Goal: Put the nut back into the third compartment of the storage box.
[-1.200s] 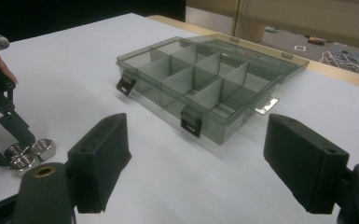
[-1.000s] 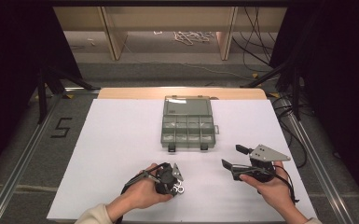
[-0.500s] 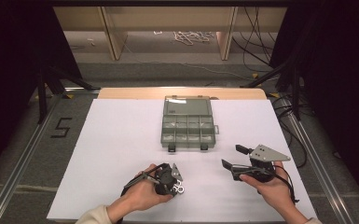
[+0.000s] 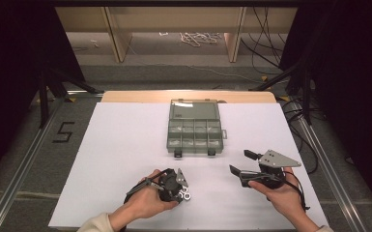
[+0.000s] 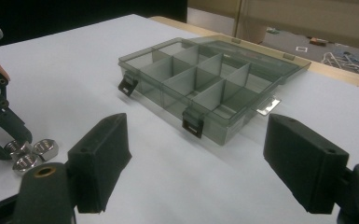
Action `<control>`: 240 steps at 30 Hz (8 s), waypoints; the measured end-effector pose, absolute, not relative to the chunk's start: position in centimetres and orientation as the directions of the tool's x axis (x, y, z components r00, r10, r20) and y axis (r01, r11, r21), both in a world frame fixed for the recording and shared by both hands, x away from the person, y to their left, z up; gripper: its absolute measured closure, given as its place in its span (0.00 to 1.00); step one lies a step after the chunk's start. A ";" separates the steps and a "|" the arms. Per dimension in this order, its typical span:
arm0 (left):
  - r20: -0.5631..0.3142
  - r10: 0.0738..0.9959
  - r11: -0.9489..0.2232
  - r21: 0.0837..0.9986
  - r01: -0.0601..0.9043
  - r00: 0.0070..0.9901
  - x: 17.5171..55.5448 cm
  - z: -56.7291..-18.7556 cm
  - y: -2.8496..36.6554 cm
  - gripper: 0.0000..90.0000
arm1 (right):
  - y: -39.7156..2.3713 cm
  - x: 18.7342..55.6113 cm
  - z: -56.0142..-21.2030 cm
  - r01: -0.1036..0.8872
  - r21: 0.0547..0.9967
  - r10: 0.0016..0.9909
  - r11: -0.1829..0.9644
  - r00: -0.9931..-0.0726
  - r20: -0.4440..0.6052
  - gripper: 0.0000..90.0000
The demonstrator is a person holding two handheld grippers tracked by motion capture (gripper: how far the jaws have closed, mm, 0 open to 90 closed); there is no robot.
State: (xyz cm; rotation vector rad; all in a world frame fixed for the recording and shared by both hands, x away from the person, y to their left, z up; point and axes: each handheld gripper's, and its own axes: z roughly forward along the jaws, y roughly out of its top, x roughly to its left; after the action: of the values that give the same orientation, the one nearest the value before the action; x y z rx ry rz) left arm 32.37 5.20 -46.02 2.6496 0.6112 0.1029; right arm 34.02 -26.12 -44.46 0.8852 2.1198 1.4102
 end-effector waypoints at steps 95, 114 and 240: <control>0.100 0.603 -0.574 0.743 0.344 0.791 35.6 -41.6 3.9 0.78 | -26.2 33.9 -44.3 0.270 0.925 0.719 0.268 -0.695 -0.006 0.26; 0.096 0.617 -0.547 0.766 0.338 0.781 36.9 -40.8 3.0 0.78 | -26.2 33.9 -44.4 0.265 0.929 0.725 0.258 -0.689 -0.005 0.26; 0.104 0.731 -0.519 0.727 0.450 0.675 49.5 -42.8 -1.8 0.78 | -26.5 33.9 -44.3 0.279 0.923 0.724 0.267 -0.690 -0.001 0.26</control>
State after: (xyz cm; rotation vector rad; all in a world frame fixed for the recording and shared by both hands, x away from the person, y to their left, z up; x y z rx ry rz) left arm 49.47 -1.75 -42.78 2.1998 0.9042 0.5273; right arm 33.92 -26.47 -44.30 0.9071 2.1179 1.4095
